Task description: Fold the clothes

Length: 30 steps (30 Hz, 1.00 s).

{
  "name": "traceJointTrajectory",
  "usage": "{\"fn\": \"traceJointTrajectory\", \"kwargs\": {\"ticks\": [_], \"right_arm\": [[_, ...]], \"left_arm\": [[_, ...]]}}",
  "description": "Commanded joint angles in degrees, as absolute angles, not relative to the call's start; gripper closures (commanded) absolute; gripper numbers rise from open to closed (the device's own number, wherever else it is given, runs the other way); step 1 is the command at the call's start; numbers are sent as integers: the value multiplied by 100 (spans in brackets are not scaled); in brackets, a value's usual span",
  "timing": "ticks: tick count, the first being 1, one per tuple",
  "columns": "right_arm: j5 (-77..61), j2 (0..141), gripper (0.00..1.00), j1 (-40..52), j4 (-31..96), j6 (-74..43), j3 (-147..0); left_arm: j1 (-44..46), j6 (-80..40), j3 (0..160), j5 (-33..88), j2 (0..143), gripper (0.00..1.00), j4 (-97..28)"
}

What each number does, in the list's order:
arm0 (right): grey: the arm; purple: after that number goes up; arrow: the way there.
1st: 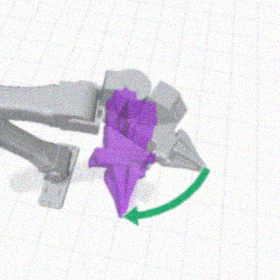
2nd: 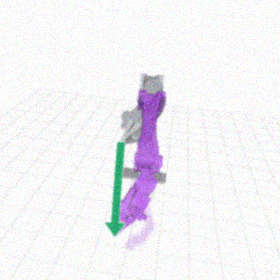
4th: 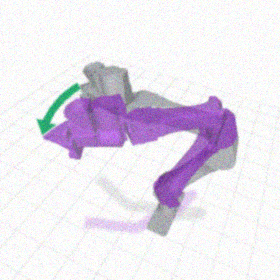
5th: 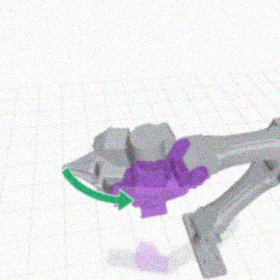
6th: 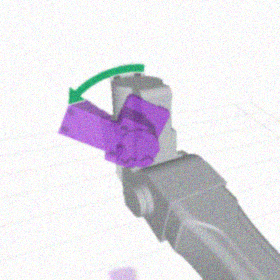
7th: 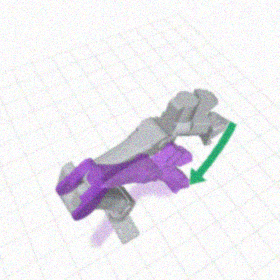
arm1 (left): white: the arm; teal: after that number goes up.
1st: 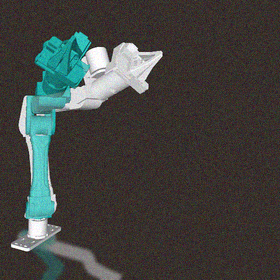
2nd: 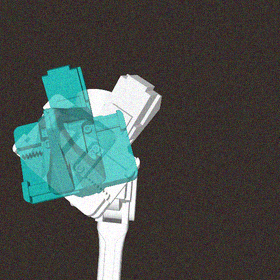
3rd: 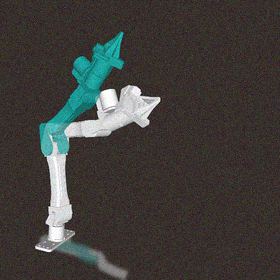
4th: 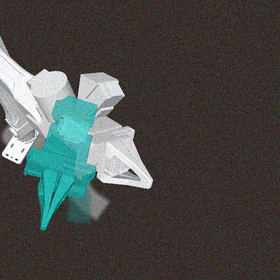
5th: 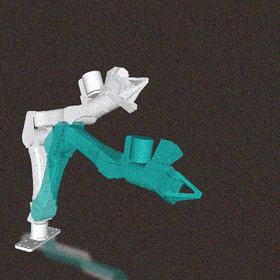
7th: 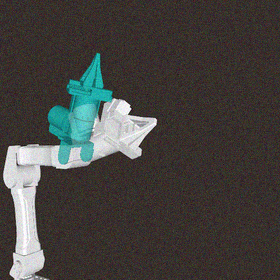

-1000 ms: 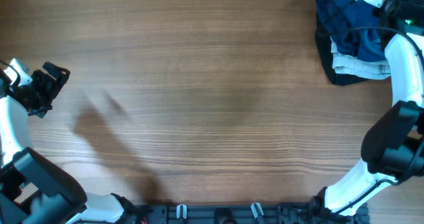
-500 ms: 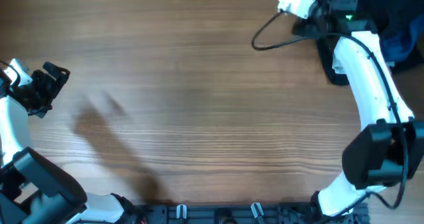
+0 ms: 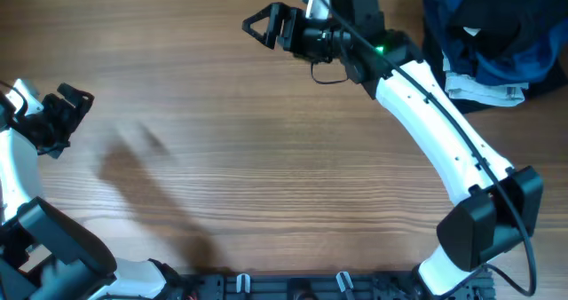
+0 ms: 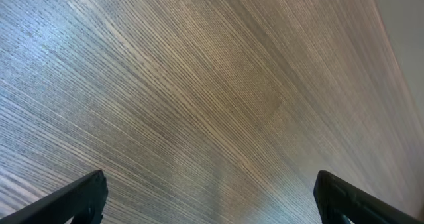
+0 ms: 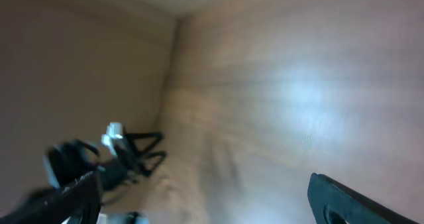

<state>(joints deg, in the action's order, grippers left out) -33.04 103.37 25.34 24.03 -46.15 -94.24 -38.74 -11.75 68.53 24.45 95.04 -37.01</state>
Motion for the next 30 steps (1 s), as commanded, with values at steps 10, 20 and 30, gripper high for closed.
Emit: {"fn": "traceJointTrajectory", "kwargs": {"ticks": [10,20,30], "right_arm": [[-311,9310,0,2720,3739,-1577,-9317],[-1275,5610,0,801,1184,-915,-5502],[-1190,1564,0,-346,-637,-904,-489]], "left_arm": [[-3874,-1247,6858,2412,9559,0,-3697],[-3874,-1247,6858,2412,9559,0,-3697],[-3874,-1247,6858,2412,9559,0,-3697]]}}
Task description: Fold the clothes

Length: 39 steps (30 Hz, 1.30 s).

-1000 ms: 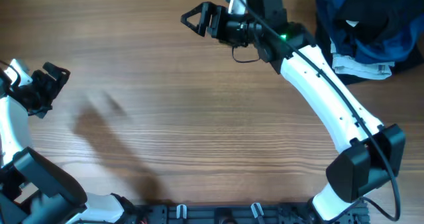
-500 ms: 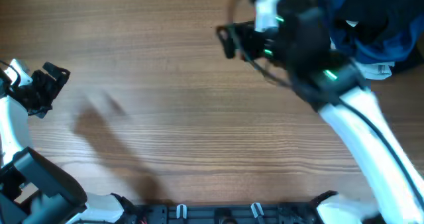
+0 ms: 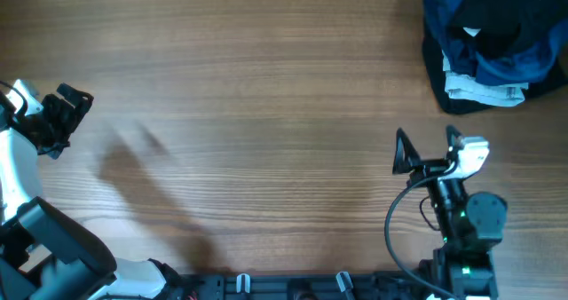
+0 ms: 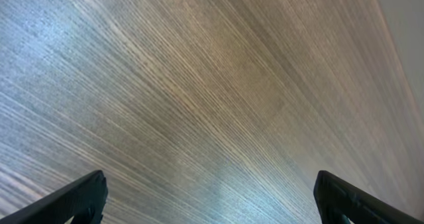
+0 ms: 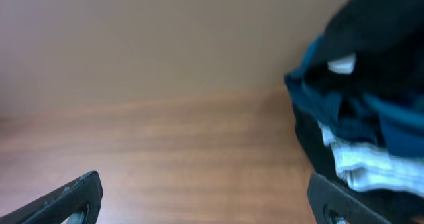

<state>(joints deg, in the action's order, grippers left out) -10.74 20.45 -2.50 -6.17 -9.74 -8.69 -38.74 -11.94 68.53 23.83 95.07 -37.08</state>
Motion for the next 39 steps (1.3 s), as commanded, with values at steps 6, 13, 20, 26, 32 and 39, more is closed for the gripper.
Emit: {"fn": "traceJointTrajectory", "kwargs": {"ticks": [6,13,20,26,32,39], "right_arm": [[-1168,1020,0,-362,-102,-913,-32],[-1166,40,0,-362,-99,-910,-32],[-1168,27,0,-362,-97,-913,-32],[-1168,27,0,-362,-97,-913,-32],[-1168,27,0,-362,-97,-910,-32],[-1168,27,0,-362,-97,-913,-32]], "left_arm": [[-3874,-1247,6858,2412,9559,0,-3697],[-3874,-1247,6858,2412,9559,0,-3697],[-3874,-1247,6858,2412,9559,0,-3697],[-3876,-1247,6858,2412,9559,0,-3701],[-3787,-1247,6858,2410,9107,0,-3701],[-1409,-1236,6858,1433,7321,0,-3570]]}}
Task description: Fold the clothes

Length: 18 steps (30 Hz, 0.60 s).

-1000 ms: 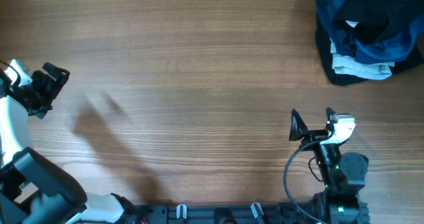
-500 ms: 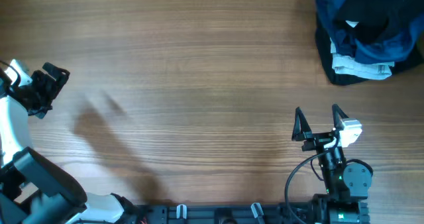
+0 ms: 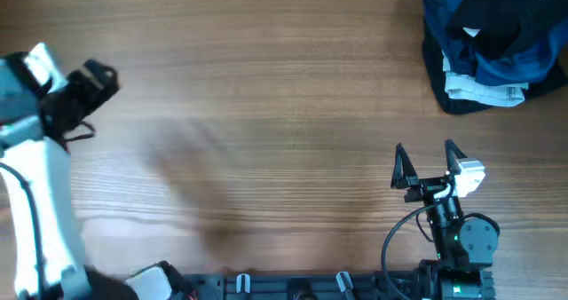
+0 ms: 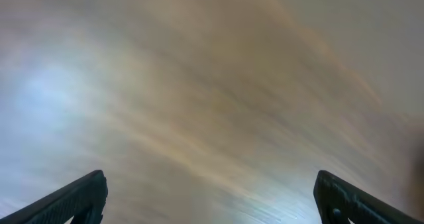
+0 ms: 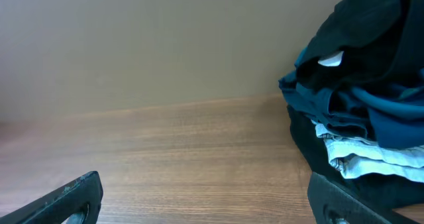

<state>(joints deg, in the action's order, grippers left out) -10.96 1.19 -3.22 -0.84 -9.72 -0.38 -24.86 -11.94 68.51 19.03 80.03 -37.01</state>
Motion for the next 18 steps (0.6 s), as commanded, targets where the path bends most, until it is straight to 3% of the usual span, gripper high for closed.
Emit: {"fn": "traceJointTrajectory", "kwargs": {"ticks": [1,6,15,18], "right_arm": [[-1168,27,0,-362,-97,-908,-32],[-1168,27,0,-362,-97,-910,-32],[-1168,27,0,-362,-97,-908,-32],[-1168,27,0,-362,-97,-913,-32]], "left_arm": [[-906,-1249,6849,1232,7113,0,-3422],[569,-1253,6687,443,6139,0,-2921],[-25,-2534,2279,449,3540,0,742],[-30,-2534,1435,311,2919,0,1216]]}}
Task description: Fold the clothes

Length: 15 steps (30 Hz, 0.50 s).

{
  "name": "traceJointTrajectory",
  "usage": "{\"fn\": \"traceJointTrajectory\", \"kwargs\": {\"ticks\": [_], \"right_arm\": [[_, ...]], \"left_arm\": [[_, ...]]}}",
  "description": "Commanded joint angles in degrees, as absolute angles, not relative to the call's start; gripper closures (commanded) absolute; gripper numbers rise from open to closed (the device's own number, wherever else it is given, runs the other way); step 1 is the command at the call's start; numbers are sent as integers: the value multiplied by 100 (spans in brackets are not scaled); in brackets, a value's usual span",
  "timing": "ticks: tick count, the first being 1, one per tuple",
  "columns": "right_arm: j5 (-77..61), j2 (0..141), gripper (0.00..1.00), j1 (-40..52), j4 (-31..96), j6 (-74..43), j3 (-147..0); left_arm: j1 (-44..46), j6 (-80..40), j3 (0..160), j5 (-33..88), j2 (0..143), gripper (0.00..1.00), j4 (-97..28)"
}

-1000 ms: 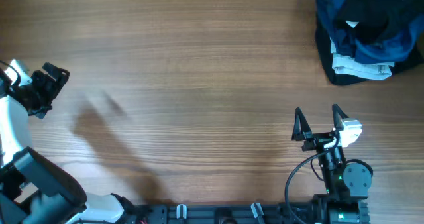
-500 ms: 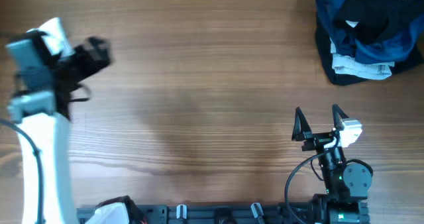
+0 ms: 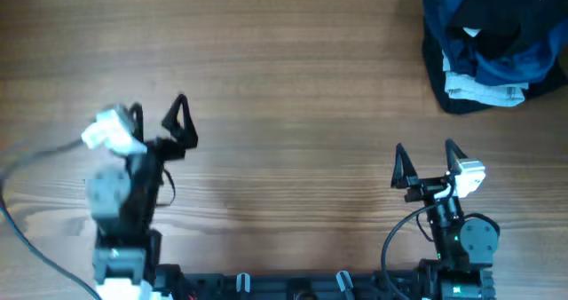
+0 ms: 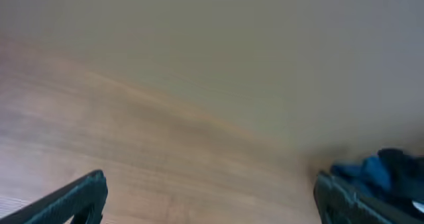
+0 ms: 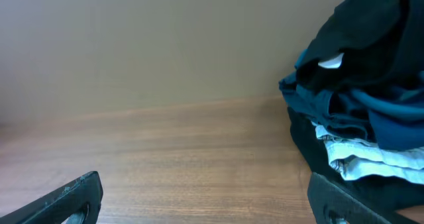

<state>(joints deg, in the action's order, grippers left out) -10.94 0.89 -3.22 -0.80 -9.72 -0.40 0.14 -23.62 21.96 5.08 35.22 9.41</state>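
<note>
A heap of clothes (image 3: 491, 41), blue, black and pale grey, lies bunched at the table's far right corner; the right wrist view shows the heap (image 5: 361, 124) to the right, and the left wrist view shows a blue bit of it (image 4: 384, 168) far off. My left gripper (image 3: 158, 122) is open at the near left with nothing between its fingers. My right gripper (image 3: 425, 164) is open at the near right, empty, pointing toward the heap.
The wooden table (image 3: 284, 87) spreads between both arms. A plain wall (image 5: 165, 45) stands behind the table's far edge. A black rail (image 3: 293, 287) runs along the near edge.
My left arm has moved from the far left edge of the table to the near left, now pointing across the table. The right arm and the clothes heap have not moved.
My right arm first reached out over the far middle of the table, open and empty, with the left arm at the left edge. Then the right arm stood drawn back at the near right. Now the left arm is also drawn back; the heap stayed untouched.
</note>
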Motion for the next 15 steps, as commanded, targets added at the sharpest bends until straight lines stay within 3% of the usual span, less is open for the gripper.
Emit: {"fn": "traceJointTrajectory", "kwargs": {"ticks": [1,9,15], "right_arm": [[-1168,27,0,-362,-97,-913,-32],[-1168,27,0,-362,-97,-913,-32],[-1168,27,0,-362,-97,-910,-32]], "left_arm": [[-30,-2534,1179,285,2683,0,1247],[-276,-2596,75,220,1286,0,888],[-598,-2574,32,134,388,0,-451]]}}
